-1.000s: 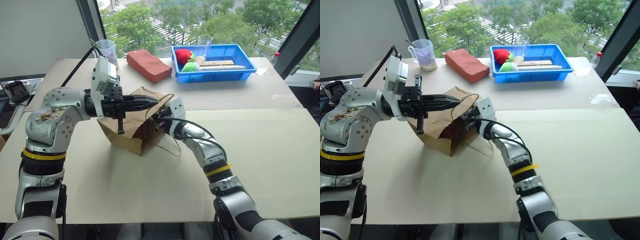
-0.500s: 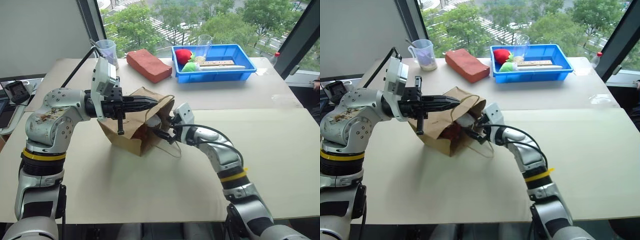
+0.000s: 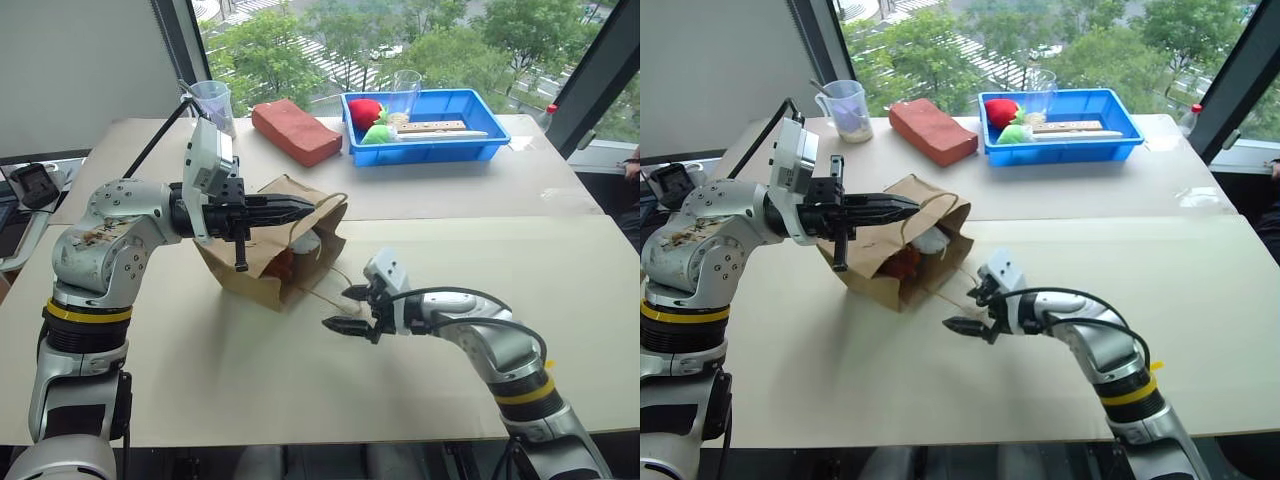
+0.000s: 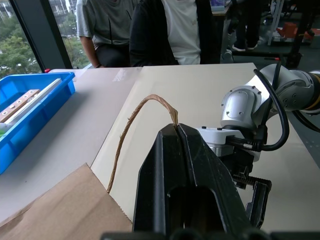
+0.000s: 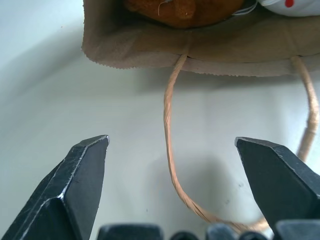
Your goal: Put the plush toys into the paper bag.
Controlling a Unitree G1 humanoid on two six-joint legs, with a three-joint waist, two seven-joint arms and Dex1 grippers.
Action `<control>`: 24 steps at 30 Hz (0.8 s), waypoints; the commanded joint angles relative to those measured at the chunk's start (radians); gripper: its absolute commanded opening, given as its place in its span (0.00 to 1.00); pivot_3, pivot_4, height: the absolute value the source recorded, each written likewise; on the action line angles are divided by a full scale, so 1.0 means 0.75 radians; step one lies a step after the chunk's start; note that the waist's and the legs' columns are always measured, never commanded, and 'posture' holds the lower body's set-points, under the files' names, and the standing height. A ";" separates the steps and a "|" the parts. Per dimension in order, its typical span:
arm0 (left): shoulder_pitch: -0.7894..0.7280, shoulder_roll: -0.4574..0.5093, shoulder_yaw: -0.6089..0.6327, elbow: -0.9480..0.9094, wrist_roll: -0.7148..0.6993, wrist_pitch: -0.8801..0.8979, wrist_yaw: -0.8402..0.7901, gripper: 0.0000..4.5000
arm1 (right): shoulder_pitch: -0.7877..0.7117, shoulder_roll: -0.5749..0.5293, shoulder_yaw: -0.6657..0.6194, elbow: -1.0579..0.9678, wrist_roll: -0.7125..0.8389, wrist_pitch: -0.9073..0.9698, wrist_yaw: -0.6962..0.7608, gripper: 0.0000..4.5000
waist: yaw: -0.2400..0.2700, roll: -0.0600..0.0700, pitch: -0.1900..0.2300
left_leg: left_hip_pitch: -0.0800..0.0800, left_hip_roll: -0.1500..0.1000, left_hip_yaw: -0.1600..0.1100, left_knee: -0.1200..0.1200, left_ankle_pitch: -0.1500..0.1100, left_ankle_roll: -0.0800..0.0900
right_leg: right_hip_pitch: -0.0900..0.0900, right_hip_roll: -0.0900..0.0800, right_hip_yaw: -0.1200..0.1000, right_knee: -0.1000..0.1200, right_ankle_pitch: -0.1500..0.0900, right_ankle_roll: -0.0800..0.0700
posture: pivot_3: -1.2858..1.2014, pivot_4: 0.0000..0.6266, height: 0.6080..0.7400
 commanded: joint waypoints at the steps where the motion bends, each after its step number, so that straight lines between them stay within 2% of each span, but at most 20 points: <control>1: -0.017 0.011 0.018 -0.023 0.007 -0.021 0.011 0.00 | -0.030 0.007 0.005 0.018 -0.024 -0.035 -0.019 0.74 | 0.005 0.000 0.000 | 0.000 0.000 0.000 0.000 0.000 0.000 | 0.000 0.000 0.000 0.000 0.000 0.000 | 0.52 0.24 1.00; 9: -0.005 0.015 0.031 -0.030 0.009 -0.018 0.032 0.00 | -0.049 0.010 -0.052 -0.006 0.011 -0.053 -0.016 0.11 | 0.010 0.000 0.000 | 0.000 0.000 0.000 0.000 0.000 0.000 | 0.000 0.000 0.000 0.000 0.000 0.000 | 0.52 0.24 1.00; 11: -0.019 -0.012 0.040 0.010 0.004 -0.025 0.054 0.00 | -0.062 0.016 -0.110 -0.060 0.052 -0.022 -0.036 0.01 | 0.011 0.000 0.000 | 0.000 0.000 0.000 0.000 0.000 0.000 | 0.000 0.000 0.000 0.000 0.000 0.000 | 0.52 0.24 1.00; 16: -0.146 -0.119 -0.001 0.285 0.104 -0.177 0.054 0.00 | -0.126 0.025 -0.298 -0.256 0.200 0.136 -0.129 0.01 | 0.029 0.000 0.000 | 0.000 0.000 0.000 0.001 0.000 0.000 | 0.000 0.000 0.000 0.000 0.000 0.000 | 0.52 0.24 1.00; 24: -0.494 -0.304 -0.052 0.871 0.248 -0.468 -0.105 0.00 | -0.340 0.060 -0.533 -0.527 0.435 0.436 -0.367 0.01 | 0.039 0.000 0.000 | -0.001 0.000 0.000 0.000 0.000 0.000 | 0.000 0.000 -0.001 0.002 0.000 0.000 | 0.52 0.24 1.00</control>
